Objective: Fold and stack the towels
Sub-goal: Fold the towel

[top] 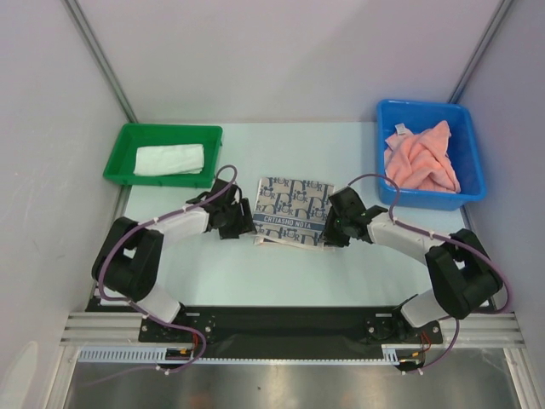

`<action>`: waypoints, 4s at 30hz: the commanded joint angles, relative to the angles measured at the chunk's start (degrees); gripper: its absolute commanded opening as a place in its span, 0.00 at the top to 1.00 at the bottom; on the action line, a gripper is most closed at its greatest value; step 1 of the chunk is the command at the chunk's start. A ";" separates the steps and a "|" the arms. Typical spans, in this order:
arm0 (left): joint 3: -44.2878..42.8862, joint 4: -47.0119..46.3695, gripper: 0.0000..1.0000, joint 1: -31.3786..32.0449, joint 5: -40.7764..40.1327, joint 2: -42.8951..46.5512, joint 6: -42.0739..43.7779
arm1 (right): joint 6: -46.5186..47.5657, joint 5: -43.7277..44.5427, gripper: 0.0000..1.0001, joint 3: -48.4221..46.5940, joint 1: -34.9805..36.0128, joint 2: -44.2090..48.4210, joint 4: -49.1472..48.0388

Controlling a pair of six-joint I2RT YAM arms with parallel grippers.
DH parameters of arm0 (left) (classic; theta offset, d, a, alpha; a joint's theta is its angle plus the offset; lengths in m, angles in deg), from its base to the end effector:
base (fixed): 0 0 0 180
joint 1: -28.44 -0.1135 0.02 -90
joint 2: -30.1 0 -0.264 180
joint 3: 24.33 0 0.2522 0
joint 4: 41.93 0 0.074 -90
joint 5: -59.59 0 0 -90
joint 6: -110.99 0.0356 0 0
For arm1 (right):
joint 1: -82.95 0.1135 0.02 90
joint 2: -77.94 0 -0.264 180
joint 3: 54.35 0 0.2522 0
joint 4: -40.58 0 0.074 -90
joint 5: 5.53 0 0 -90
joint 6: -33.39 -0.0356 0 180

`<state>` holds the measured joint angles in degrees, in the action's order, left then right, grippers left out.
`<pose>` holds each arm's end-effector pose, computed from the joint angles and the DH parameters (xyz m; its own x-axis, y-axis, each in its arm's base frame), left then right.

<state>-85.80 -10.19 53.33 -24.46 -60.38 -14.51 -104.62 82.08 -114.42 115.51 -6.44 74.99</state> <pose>0.2672 -0.1280 0.1597 -0.9141 -0.2126 -0.3453 -0.0814 0.9304 -0.3574 0.2359 0.1524 0.1788 -0.8951 0.3095 -0.3209 0.1634 0.8974 0.4098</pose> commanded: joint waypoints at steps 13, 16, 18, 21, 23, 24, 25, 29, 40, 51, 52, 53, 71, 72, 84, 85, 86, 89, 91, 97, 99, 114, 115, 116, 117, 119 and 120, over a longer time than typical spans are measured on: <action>-3.19 -1.63 0.44 -0.54 1.25 -2.95 1.84 | 0.55 7.32 0.70 -0.37 2.16 -4.04 -1.04; -3.36 -1.54 0.52 -0.54 1.78 -3.13 1.84 | 0.46 7.05 0.70 -0.10 2.34 -4.48 -1.39; -3.54 -1.45 0.58 -0.54 1.78 -3.04 1.76 | 0.55 7.40 0.72 0.07 2.42 -4.57 -1.57; -3.98 -1.02 0.78 -0.54 2.04 -3.04 1.76 | 1.16 7.93 0.79 -0.19 2.42 -4.65 -1.40; -4.41 -0.75 0.90 -0.54 2.66 -3.04 1.84 | 1.60 8.19 0.90 -0.63 2.34 -4.30 -1.48; -5.03 -0.32 0.97 -0.63 2.92 -3.04 2.02 | 2.30 8.28 0.93 -0.80 2.42 -4.30 -1.48; -5.38 0.04 1.00 -0.63 3.01 -3.04 2.11 | 2.57 8.63 0.96 -1.24 2.42 -4.13 -1.40; -7.40 1.88 1.00 -0.63 3.62 -2.51 2.55 | 3.89 8.72 1.00 -3.52 2.34 -4.04 -0.08; -14.17 6.90 0.99 -0.63 6.43 0.56 1.85 | 11.09 10.48 1.00 -10.47 -2.40 0.79 7.20; -4.17 -0.22 1.00 4.21 8.64 0.92 -1.93 | 14.52 5.57 1.00 -0.11 -6.28 5.63 5.03; -3.54 -0.40 1.00 4.47 7.68 -0.21 -1.85 | 14.44 5.21 1.00 0.94 -6.36 5.54 3.45; -2.93 -0.57 1.00 4.99 7.23 -0.84 -1.85 | 14.26 4.94 1.00 2.87 -6.36 5.37 2.74; -3.96 4.50 1.00 5.70 0.13 0.56 0.35 | 13.38 2.92 1.00 5.35 -5.75 6.86 -1.57; -4.93 5.39 1.00 5.70 -0.85 1.09 0.61 | 13.29 1.62 1.00 4.91 -5.66 7.03 -1.14; -4.24 3.29 1.00 5.61 -3.23 -1.98 1.84 | 10.74 -0.33 1.00 9.91 -3.73 6.33 -7.28; -4.33 3.21 1.00 5.70 -2.71 -2.07 2.11 | 10.40 -0.42 1.00 9.92 -3.73 6.51 -7.46; -4.33 3.03 1.00 5.70 -2.53 -1.46 2.20 | 10.22 -0.42 1.00 9.92 -3.64 7.55 -7.55; -6.77 4.86 1.00 5.61 -3.31 -0.49 2.46 | 10.04 -0.16 1.00 8.60 -3.73 9.05 -6.94; -9.06 6.62 1.00 5.61 -3.93 -0.23 3.33 | 9.87 -0.59 1.00 7.28 -3.64 9.58 -6.76; -9.34 2.24 1.00 5.09 -5.26 -0.39 5.09 | 6.27 -1.48 1.00 11.83 -2.59 10.03 -13.34; -8.11 1.19 1.00 5.09 -4.81 -2.85 5.71 | 4.86 -1.12 1.00 13.95 -2.32 8.98 -16.06; -4.77 3.11 0.97 5.09 -8.42 -5.41 5.10 | 5.99 6.00 1.00 16.25 -0.92 9.23 -12.47; -5.29 3.73 0.86 5.09 -8.07 -5.24 5.18 | 6.26 5.82 1.00 15.90 -0.92 9.23 -11.95; -6.86 5.56 0.75 5.09 -7.46 -4.98 5.36 | 7.22 5.73 0.98 15.37 -0.92 9.49 -10.55; -8.18 6.88 0.58 5.09 -7.28 -4.80 6.23 | 7.66 5.56 0.89 14.67 -0.92 9.84 -9.49; -13.45 10.31 0.50 5.09 -9.28 -4.88 7.11 | 9.06 5.47 0.80 11.69 -0.92 10.63 -5.99; -15.47 13.19 0.45 4.83 -9.90 -4.97 8.16 | 9.86 5.30 0.71 10.28 -0.92 11.25 -4.57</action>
<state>-94.89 -3.50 58.68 -31.52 -65.84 -8.70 -98.08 85.18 -99.86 114.51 2.44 64.52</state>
